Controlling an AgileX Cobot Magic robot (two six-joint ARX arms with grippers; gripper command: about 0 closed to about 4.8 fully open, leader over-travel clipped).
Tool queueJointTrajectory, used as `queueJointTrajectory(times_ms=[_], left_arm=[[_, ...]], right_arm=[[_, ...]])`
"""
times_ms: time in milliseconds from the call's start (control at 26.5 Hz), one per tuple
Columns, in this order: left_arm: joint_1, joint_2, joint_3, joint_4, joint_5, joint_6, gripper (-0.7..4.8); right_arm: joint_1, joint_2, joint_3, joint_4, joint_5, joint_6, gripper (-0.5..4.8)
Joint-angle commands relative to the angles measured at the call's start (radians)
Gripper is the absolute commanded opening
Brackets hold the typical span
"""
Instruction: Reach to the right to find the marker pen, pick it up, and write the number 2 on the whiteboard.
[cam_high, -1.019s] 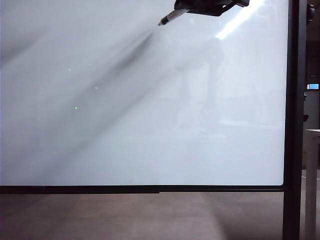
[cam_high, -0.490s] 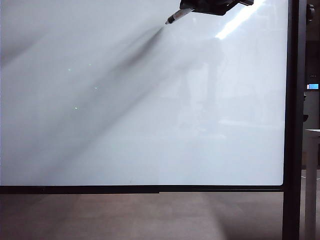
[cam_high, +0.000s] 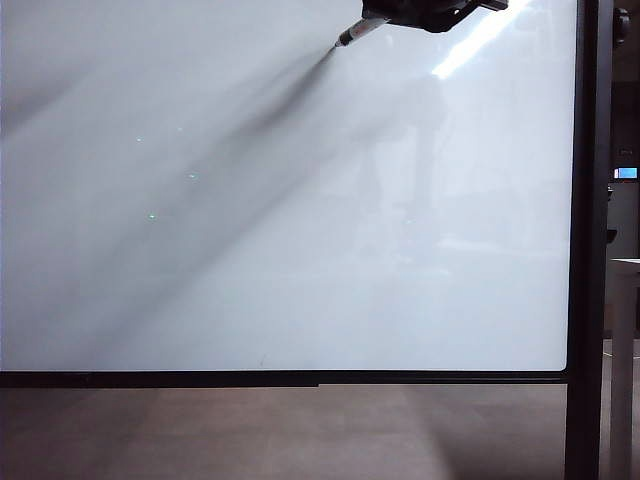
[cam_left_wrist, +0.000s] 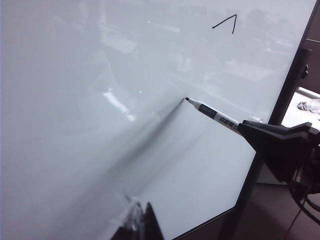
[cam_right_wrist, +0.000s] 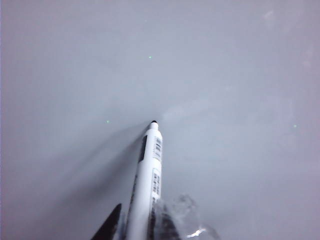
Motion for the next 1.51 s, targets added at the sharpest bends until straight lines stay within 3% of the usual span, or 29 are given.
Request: queueJointTrajectory(times_ms=[38, 905, 1509], left_arm=[[-0.001, -0.002, 0.004, 0.008, 0.005, -0.003, -0.06], [-0.001, -0.001, 0.004, 0.002, 0.004, -0.003, -0.05], [-0.001, -0.001, 0.004, 0.002, 0.004, -0.003, -0.05]], right_arm=[[-0.005, 0.003, 0.005, 0.022, 0.004, -0.005, 0.44], [-0.010, 0.002, 0.005, 0.025, 0.055, -0.004, 0.44], [-0.006, -0.016, 0.005, -0.003, 0.188, -0.004, 0.43]])
